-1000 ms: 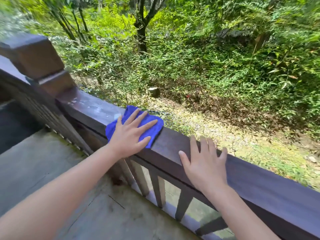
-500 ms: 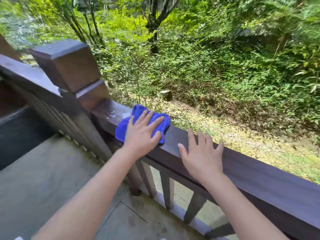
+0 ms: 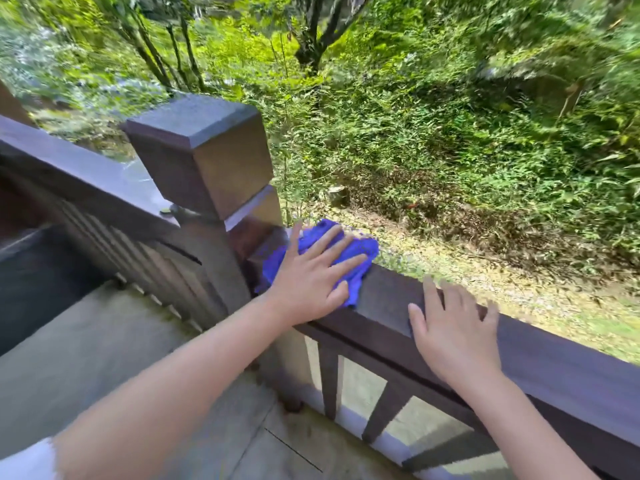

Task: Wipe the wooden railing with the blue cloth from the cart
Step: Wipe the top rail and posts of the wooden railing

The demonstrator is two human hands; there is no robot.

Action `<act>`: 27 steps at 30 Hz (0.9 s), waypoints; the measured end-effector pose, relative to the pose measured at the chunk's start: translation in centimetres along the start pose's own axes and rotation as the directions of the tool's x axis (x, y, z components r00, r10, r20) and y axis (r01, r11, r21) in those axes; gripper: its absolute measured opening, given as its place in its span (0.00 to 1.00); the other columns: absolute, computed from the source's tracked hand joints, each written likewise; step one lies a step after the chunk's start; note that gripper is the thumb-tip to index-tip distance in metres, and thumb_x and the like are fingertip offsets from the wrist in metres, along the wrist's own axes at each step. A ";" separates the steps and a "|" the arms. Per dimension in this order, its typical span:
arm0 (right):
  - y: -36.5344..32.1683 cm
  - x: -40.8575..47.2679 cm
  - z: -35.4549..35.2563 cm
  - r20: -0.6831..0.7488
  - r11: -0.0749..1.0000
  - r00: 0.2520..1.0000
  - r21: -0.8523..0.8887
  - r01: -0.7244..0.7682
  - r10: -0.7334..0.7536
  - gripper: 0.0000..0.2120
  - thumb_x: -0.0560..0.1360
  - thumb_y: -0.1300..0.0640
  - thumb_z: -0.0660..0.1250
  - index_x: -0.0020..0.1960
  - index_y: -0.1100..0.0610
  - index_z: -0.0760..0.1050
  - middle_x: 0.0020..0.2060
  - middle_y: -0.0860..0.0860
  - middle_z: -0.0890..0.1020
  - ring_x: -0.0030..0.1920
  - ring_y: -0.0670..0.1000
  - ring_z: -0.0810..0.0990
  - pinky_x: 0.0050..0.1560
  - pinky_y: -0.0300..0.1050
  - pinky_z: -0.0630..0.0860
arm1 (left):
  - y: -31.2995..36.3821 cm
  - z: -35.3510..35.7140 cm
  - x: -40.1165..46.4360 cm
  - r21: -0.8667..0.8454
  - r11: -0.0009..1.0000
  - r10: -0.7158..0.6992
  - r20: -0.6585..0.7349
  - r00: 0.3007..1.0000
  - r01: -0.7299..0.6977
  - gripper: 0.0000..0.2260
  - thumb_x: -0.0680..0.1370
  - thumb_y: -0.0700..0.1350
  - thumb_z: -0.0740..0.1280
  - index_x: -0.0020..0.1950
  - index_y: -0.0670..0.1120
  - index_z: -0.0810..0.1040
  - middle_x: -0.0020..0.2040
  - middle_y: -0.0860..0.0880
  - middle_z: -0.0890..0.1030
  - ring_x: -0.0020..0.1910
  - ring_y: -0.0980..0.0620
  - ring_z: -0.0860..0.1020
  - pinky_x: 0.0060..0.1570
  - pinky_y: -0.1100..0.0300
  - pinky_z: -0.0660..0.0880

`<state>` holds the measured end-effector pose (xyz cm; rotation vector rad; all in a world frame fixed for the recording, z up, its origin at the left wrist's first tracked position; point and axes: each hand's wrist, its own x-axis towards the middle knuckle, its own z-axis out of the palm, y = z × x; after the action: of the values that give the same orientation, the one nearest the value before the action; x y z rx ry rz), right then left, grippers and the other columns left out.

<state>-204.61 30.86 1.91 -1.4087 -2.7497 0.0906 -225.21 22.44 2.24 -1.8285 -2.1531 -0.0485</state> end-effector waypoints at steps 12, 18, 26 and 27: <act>-5.7 3.2 0.9 -0.004 0.993 0.996 0.081 0.084 -0.084 0.26 0.77 0.43 0.44 0.73 0.51 0.52 0.70 0.54 0.66 0.70 0.56 0.62 0.69 0.66 0.53 | -4.1 1.9 -0.7 -0.251 0.906 -0.342 0.040 0.939 0.341 0.25 0.72 0.51 0.52 0.69 0.53 0.68 0.75 0.47 0.63 0.74 0.44 0.58 0.68 0.47 0.59; -5.6 3.0 0.9 -0.013 0.992 0.996 0.088 0.094 -0.093 0.26 0.77 0.43 0.45 0.73 0.52 0.53 0.70 0.54 0.65 0.70 0.56 0.62 0.69 0.65 0.54 | -0.6 1.9 -0.4 -0.237 0.810 -0.541 0.052 0.839 0.537 0.23 0.73 0.48 0.57 0.68 0.51 0.68 0.75 0.45 0.62 0.74 0.44 0.57 0.68 0.44 0.59; -2.8 1.6 0.9 -0.035 0.975 0.976 0.035 0.218 -0.217 0.26 0.78 0.45 0.44 0.74 0.49 0.48 0.75 0.51 0.57 0.73 0.53 0.55 0.72 0.58 0.52 | 8.1 0.2 -3.5 -0.315 0.846 -0.464 -0.037 0.885 0.430 0.23 0.70 0.48 0.55 0.64 0.50 0.74 0.70 0.42 0.71 0.70 0.42 0.67 0.65 0.41 0.65; -2.0 1.1 1.0 -0.043 0.975 0.974 0.015 0.224 -0.223 0.26 0.77 0.44 0.43 0.74 0.49 0.48 0.75 0.50 0.56 0.74 0.52 0.55 0.72 0.58 0.52 | 7.9 0.1 -4.0 -0.314 0.866 -0.422 -0.039 0.906 0.390 0.24 0.71 0.49 0.54 0.65 0.51 0.74 0.70 0.43 0.70 0.70 0.43 0.67 0.65 0.41 0.65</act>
<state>-206.94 30.59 1.09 -1.0742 -2.8423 0.0784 -217.09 20.09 -0.32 -1.4280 -2.5232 -0.5855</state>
